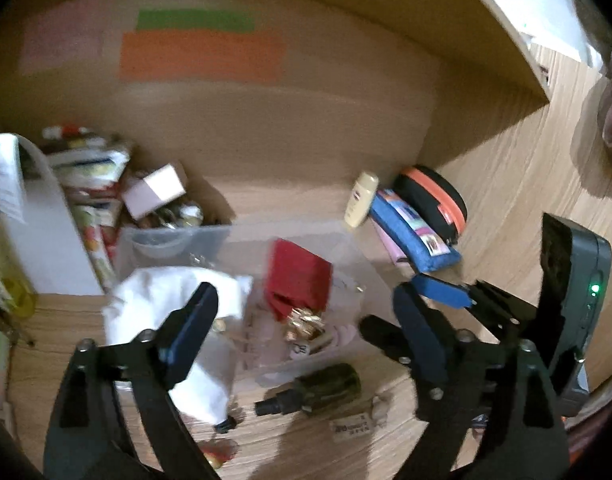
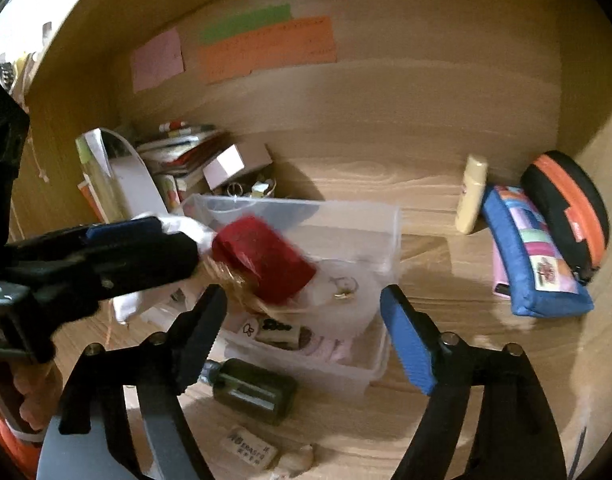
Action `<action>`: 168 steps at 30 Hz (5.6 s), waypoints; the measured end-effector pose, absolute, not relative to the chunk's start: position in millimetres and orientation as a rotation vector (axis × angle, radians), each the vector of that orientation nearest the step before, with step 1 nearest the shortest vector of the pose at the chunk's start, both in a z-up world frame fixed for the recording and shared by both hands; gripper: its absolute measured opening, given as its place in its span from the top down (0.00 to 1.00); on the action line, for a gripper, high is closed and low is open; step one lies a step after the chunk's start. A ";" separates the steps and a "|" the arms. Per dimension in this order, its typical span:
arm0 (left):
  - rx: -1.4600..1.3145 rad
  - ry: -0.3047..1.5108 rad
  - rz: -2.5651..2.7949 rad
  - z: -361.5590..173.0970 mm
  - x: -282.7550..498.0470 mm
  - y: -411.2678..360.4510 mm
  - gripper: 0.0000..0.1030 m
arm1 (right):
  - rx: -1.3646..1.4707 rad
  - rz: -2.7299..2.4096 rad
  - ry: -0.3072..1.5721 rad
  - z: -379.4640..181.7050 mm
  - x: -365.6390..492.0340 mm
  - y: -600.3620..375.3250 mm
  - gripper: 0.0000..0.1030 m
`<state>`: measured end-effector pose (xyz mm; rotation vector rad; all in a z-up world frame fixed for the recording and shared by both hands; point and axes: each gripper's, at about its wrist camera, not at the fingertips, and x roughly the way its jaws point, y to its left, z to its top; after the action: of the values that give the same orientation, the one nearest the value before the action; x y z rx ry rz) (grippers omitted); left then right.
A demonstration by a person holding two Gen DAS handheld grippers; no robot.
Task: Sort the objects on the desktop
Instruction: 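Open both grippers to release the red pouch and white jar into the box, then grasp the green bead string with the left gripper while the right gripper grasps the seashell, then carry the bead string with the left gripper while the right gripper carries the seashell into the box, then open both grippers to release the beads and seashell into the box, then grasp the green bottle with the right gripper while the left gripper approaches the black hair clip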
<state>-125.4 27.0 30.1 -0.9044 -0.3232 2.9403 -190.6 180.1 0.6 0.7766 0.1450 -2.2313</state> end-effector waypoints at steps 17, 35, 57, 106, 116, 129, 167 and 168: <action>-1.182 -0.336 3.079 -23.3 -58.7 -26.3 0.09 | 0.922 -2.265 0.149 -32.7 -159.0 217.7 0.17; -1.464 -0.123 2.963 -88.8 -55.1 -1.4 0.09 | 1.039 -2.155 0.372 -79.2 -145.3 222.5 0.25; -1.425 -0.213 2.989 -92.5 -56.3 -19.3 0.59 | 1.030 -2.079 0.377 -85.8 -158.4 202.4 0.81; -1.176 -0.211 3.083 -42.0 -140.8 -28.0 0.59 | 0.872 -2.105 0.133 -31.2 -219.9 180.8 0.81; -1.165 -0.145 3.090 -44.0 -140.8 -24.4 0.59 | 0.840 -2.152 0.220 -39.5 -218.8 172.8 0.81; -1.112 -0.104 3.138 -34.1 -124.6 -13.4 0.18 | 0.774 -2.236 0.271 -23.0 -193.0 177.0 0.23; -1.386 -0.080 2.909 -88.8 -93.4 1.8 0.46 | 0.954 -2.125 0.356 -75.8 -157.9 142.2 0.46; -1.393 -0.075 2.904 -89.9 -95.7 3.7 0.48 | 0.953 -2.118 0.333 -73.6 -157.6 148.7 0.46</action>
<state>-95.7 3.7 -89.9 -1.3930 -0.0751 2.9035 -157.6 148.7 -73.6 0.9529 0.3333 -2.1175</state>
